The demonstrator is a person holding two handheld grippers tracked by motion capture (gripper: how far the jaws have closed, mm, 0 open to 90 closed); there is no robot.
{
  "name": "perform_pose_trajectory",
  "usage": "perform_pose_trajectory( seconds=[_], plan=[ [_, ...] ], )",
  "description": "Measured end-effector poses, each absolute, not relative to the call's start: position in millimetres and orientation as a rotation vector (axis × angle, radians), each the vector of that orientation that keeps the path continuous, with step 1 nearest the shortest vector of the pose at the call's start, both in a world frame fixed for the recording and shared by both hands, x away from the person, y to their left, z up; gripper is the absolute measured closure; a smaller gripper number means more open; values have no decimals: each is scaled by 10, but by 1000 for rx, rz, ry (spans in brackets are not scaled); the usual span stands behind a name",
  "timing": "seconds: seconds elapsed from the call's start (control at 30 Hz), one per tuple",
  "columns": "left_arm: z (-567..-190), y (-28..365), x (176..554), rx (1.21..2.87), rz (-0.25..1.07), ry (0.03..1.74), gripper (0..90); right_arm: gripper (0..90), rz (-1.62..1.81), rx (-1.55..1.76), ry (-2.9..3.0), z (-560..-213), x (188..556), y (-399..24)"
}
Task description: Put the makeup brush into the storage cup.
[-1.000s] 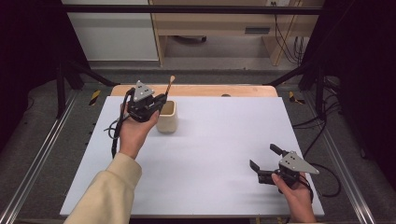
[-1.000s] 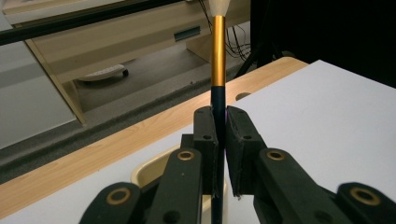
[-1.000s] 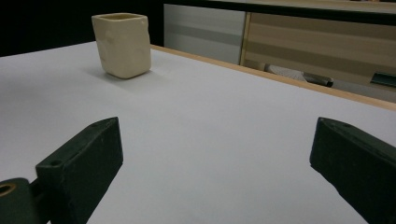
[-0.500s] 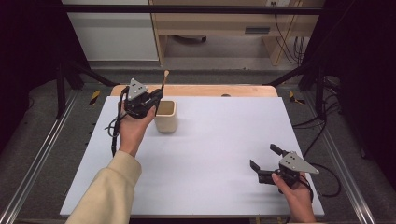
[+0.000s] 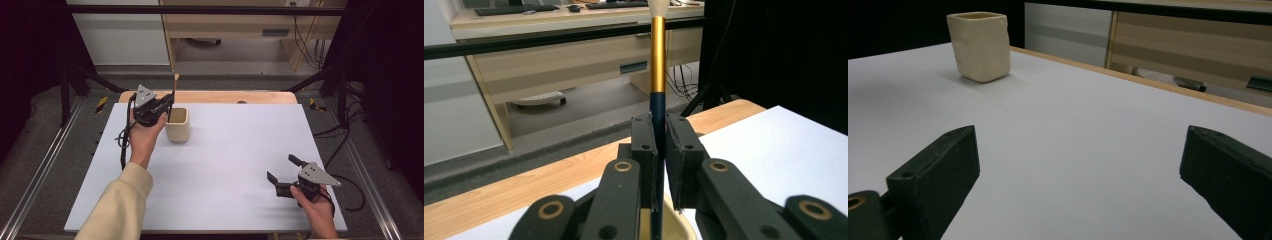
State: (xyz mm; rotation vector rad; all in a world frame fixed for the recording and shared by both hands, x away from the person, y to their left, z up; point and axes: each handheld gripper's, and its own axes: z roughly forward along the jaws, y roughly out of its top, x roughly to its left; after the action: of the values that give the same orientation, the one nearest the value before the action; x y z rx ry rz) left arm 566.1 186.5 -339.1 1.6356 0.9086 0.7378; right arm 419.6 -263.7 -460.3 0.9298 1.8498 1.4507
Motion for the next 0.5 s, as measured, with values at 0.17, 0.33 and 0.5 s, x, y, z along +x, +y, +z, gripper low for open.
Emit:
perform_pose_trajectory(
  seconds=[0.17,0.33,0.5],
  plan=[
    [-3414,1850,5681,1614,748,905,827,31,1454,932,1850,-4603,4196,-2635],
    [-3420,1850,5690,1600,757,907,827,31,1453,933,1856,-4609,4203,-2627],
    [-3420,1875,5695,1587,762,913,827,31,1453,929,1859,-4609,4205,-2622]
  ],
)
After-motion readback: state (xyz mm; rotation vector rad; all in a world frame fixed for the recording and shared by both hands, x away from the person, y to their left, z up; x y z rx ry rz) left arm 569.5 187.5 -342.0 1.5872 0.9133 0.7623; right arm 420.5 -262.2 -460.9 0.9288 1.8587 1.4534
